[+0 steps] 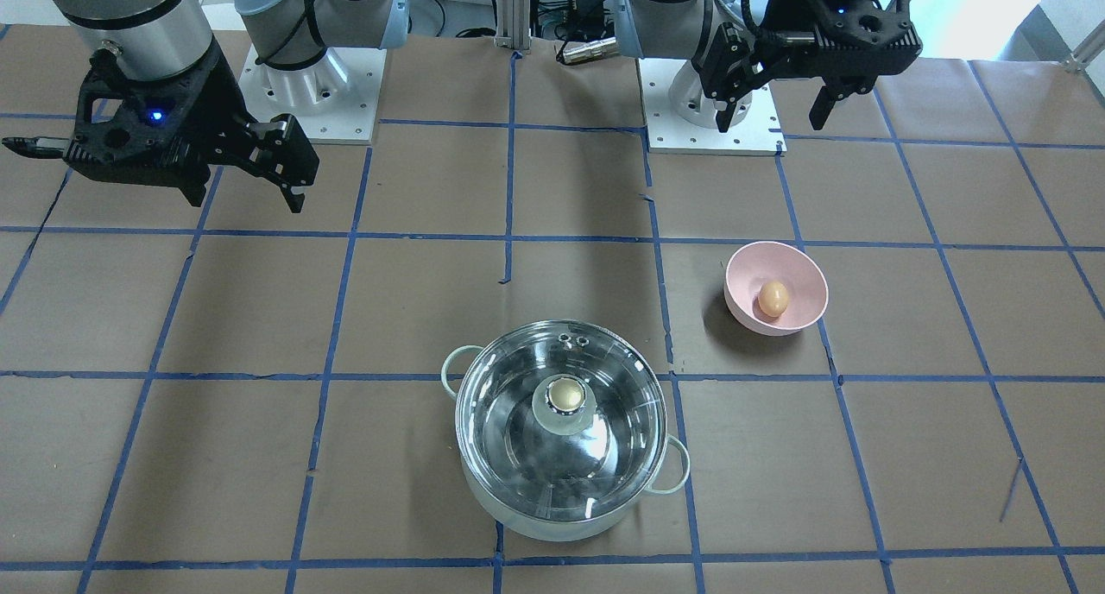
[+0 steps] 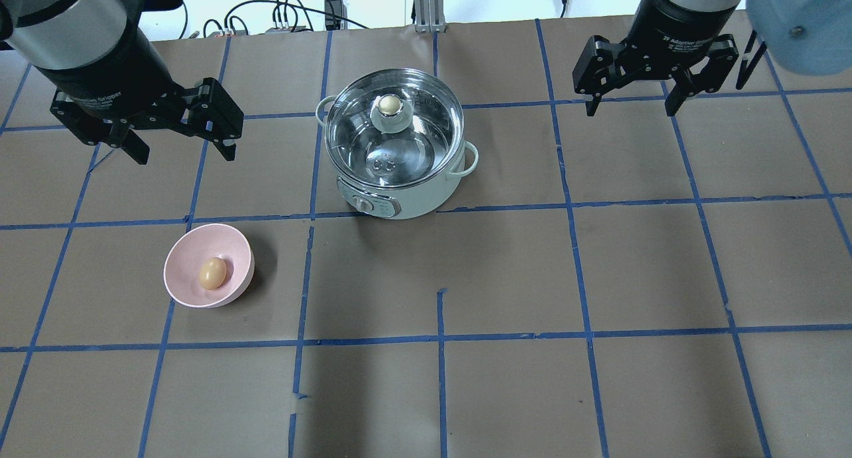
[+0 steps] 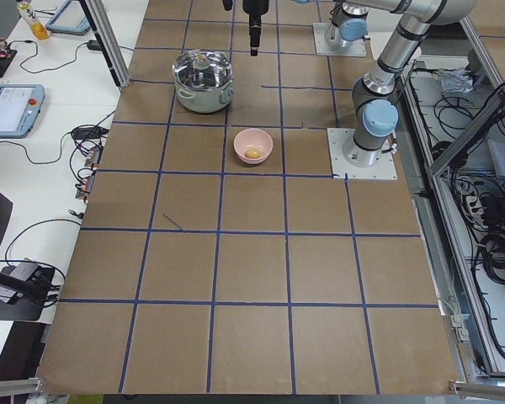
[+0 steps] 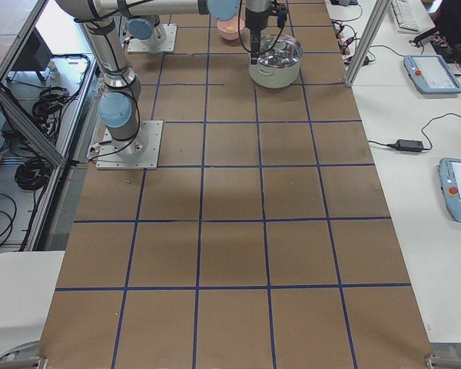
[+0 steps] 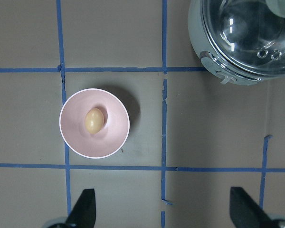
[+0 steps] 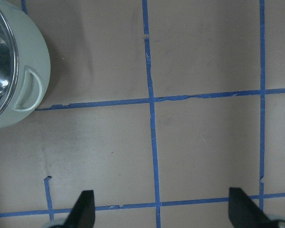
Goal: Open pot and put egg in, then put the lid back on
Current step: 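Reach the right gripper to the lid knob while the left nears the bowl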
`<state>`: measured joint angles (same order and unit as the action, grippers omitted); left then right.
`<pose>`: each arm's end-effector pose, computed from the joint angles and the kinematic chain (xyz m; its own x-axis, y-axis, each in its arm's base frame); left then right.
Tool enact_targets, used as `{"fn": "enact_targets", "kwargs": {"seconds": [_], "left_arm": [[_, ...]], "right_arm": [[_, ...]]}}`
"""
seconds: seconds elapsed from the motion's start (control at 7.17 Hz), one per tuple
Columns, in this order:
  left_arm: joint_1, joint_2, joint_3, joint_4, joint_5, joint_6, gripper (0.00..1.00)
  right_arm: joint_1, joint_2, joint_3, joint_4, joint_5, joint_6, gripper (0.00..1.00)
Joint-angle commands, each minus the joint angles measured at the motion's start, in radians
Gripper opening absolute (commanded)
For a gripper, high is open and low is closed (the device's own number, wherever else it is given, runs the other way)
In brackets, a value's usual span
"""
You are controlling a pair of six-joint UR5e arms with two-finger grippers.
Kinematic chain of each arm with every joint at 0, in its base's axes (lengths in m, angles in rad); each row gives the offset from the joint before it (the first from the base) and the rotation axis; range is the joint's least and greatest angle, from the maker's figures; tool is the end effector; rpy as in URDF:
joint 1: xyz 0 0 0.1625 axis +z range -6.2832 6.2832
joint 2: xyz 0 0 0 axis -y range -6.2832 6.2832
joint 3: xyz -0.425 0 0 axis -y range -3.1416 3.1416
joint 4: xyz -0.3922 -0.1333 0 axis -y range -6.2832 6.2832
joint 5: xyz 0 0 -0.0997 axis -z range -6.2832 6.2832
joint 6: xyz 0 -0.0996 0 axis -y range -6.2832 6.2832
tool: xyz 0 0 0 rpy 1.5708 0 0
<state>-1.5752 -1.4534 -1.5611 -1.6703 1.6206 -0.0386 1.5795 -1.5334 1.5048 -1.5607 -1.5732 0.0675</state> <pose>-0.1303 -0.4411 0.5376 -0.9982 -0.0356 -0.0487 -0.0341 0.9990 -0.0295 0.1375 -0.5083 0.5007 -0.9983 0.0588 0.0011 0.0588 0.9981 -0.0186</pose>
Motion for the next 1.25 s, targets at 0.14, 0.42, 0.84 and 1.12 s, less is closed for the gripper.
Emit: {"fn": "enact_targets", "kwargs": {"seconds": [0.14, 0.42, 0.84, 1.12], "left_arm": [[0.096, -0.050, -0.058, 0.027, -0.007, 0.025, 1.00], [0.110, -0.119, -0.062, 0.101, -0.008, 0.074, 1.00], [0.121, -0.119, -0.141, 0.159, -0.036, 0.108, 1.00], [0.133, -0.110, -0.174, 0.199, -0.028, 0.150, 1.00]], "right_arm": [[0.002, -0.013, 0.002, 0.005, -0.036, -0.002, 1.00], [0.007, 0.008, -0.004, -0.005, -0.031, -0.003, 1.00], [0.225, 0.160, -0.086, -0.152, 0.016, 0.059, 1.00], [0.309, 0.296, -0.098, -0.380, 0.031, 0.159, 1.00]]}}
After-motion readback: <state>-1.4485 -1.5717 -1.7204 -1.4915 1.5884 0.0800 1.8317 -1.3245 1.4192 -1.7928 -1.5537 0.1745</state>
